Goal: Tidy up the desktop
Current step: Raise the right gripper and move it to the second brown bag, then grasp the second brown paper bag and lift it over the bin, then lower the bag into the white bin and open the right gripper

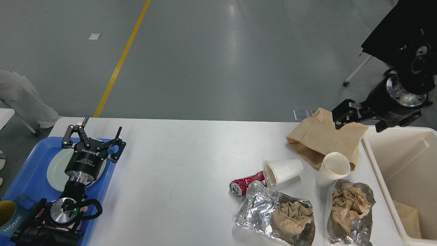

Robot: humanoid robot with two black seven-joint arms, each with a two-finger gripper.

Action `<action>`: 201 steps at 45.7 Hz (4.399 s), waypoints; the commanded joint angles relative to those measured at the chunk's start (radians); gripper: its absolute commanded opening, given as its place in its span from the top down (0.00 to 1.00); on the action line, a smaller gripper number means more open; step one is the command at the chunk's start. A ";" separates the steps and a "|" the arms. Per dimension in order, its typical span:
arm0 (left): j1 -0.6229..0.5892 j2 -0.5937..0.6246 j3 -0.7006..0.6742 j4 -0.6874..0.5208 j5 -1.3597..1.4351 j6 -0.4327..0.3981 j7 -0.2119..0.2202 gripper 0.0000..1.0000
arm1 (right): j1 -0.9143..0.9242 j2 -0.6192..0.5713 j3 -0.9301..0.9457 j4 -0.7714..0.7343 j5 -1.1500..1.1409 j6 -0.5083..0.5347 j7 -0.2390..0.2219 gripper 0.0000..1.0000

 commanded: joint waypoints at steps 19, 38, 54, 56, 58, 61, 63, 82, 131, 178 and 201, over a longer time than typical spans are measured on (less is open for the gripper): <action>0.000 0.000 0.000 0.000 0.000 0.000 0.000 0.03 | -0.902 -0.093 0.446 -0.848 0.071 -0.086 0.003 0.00; 0.000 0.000 0.000 0.000 0.000 0.000 0.000 0.03 | -1.211 0.154 0.501 -1.178 0.068 -0.267 0.014 0.00; 0.000 0.000 0.000 0.000 0.000 0.000 0.000 0.03 | -1.267 0.180 0.498 -1.184 0.036 -0.409 0.012 0.00; 0.000 0.000 0.000 0.000 0.000 0.000 0.000 0.03 | -1.269 0.181 0.499 -1.184 0.036 -0.414 0.012 0.01; 0.000 0.000 0.000 0.000 0.000 0.000 0.000 0.03 | -1.272 0.181 0.499 -1.184 0.036 -0.417 0.012 0.04; 0.000 0.000 0.000 0.000 0.000 0.000 0.000 0.03 | -1.274 0.181 0.499 -1.183 0.035 -0.417 0.012 0.11; 0.000 0.000 0.000 0.000 0.000 0.000 0.000 0.03 | -1.275 0.181 0.499 -1.181 0.035 -0.417 0.012 0.19; 0.000 0.000 0.000 0.000 0.000 0.000 0.000 0.03 | -1.275 0.174 0.498 -1.172 0.033 -0.409 0.002 1.00; 0.000 0.000 0.000 0.000 0.000 0.000 0.001 0.03 | -0.674 -0.101 0.296 -0.615 0.038 -0.160 -0.126 1.00; 0.000 0.000 0.000 0.000 0.000 0.000 0.000 0.03 | -0.383 -0.472 -0.085 -0.334 -0.151 -0.166 -0.116 1.00; 0.000 0.000 0.000 0.000 0.000 0.000 0.000 0.03 | -1.503 -0.084 0.556 -1.282 -0.143 -0.305 -0.115 1.00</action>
